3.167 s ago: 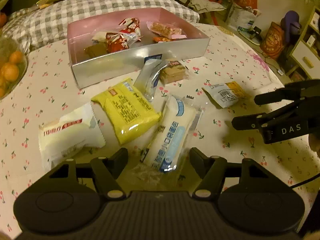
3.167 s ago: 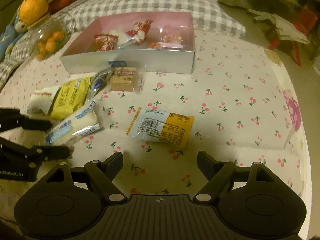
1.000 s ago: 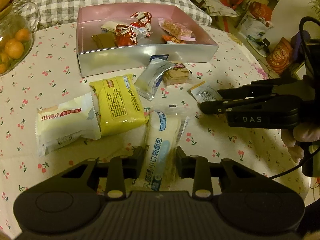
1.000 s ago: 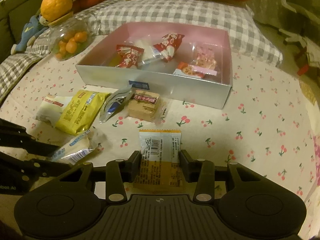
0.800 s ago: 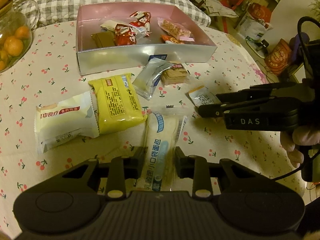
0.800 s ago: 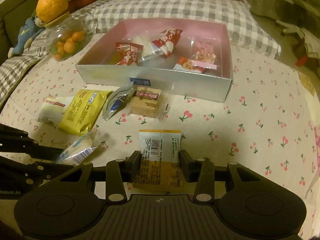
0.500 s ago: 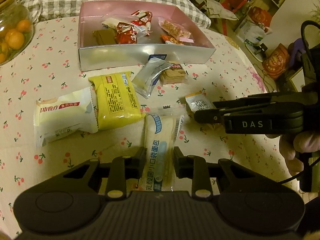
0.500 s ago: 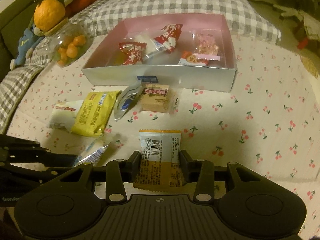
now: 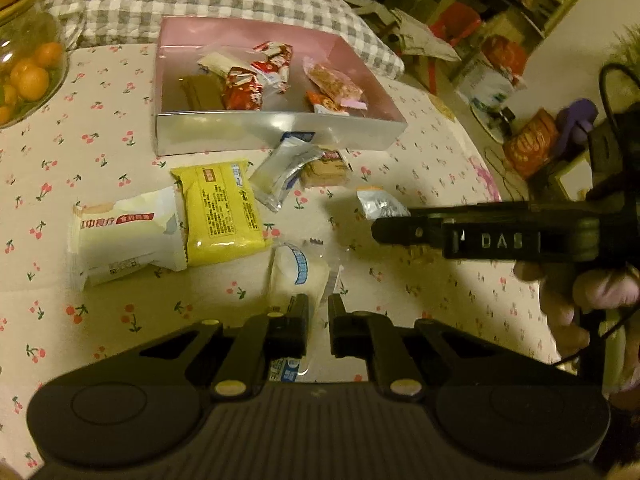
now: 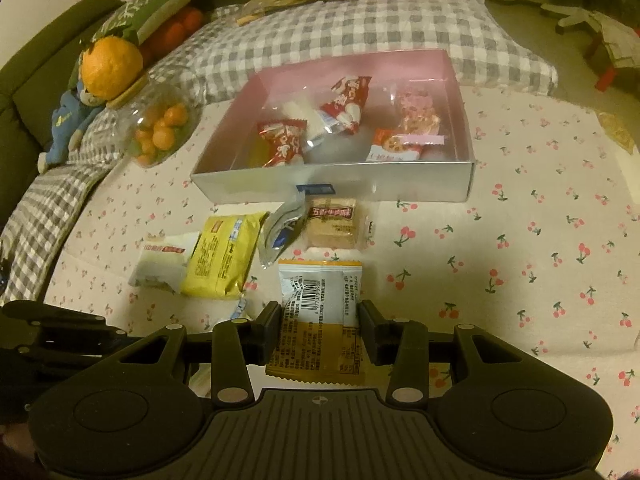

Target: Organize snacks

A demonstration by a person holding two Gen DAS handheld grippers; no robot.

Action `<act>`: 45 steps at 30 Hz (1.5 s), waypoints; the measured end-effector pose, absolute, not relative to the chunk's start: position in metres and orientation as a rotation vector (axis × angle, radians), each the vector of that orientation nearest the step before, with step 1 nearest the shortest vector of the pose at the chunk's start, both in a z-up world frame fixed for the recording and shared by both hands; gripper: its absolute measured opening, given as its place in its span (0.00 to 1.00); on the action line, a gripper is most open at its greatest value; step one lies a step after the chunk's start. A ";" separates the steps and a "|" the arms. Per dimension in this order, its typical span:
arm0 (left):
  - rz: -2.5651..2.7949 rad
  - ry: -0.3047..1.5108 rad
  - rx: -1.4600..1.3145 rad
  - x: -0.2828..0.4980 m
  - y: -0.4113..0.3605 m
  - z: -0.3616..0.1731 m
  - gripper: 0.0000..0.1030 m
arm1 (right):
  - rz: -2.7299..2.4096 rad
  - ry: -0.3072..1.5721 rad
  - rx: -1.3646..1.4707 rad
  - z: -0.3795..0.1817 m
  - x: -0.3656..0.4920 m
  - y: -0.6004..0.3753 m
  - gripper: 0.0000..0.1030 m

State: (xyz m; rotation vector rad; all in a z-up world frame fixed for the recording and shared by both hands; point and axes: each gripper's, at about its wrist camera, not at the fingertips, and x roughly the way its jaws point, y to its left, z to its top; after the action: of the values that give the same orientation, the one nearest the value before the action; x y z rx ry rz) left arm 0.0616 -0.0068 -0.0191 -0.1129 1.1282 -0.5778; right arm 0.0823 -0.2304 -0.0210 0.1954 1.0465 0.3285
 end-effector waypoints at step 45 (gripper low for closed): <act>-0.547 1.019 0.014 0.066 -0.027 -0.008 0.24 | 0.300 1.026 0.168 -0.011 0.086 -0.235 0.40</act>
State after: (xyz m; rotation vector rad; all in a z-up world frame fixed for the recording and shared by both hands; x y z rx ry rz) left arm 0.0655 -0.0273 -0.0084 0.0136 1.0190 -0.5471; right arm 0.0859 -0.2348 -0.0107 0.1683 1.0261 0.2999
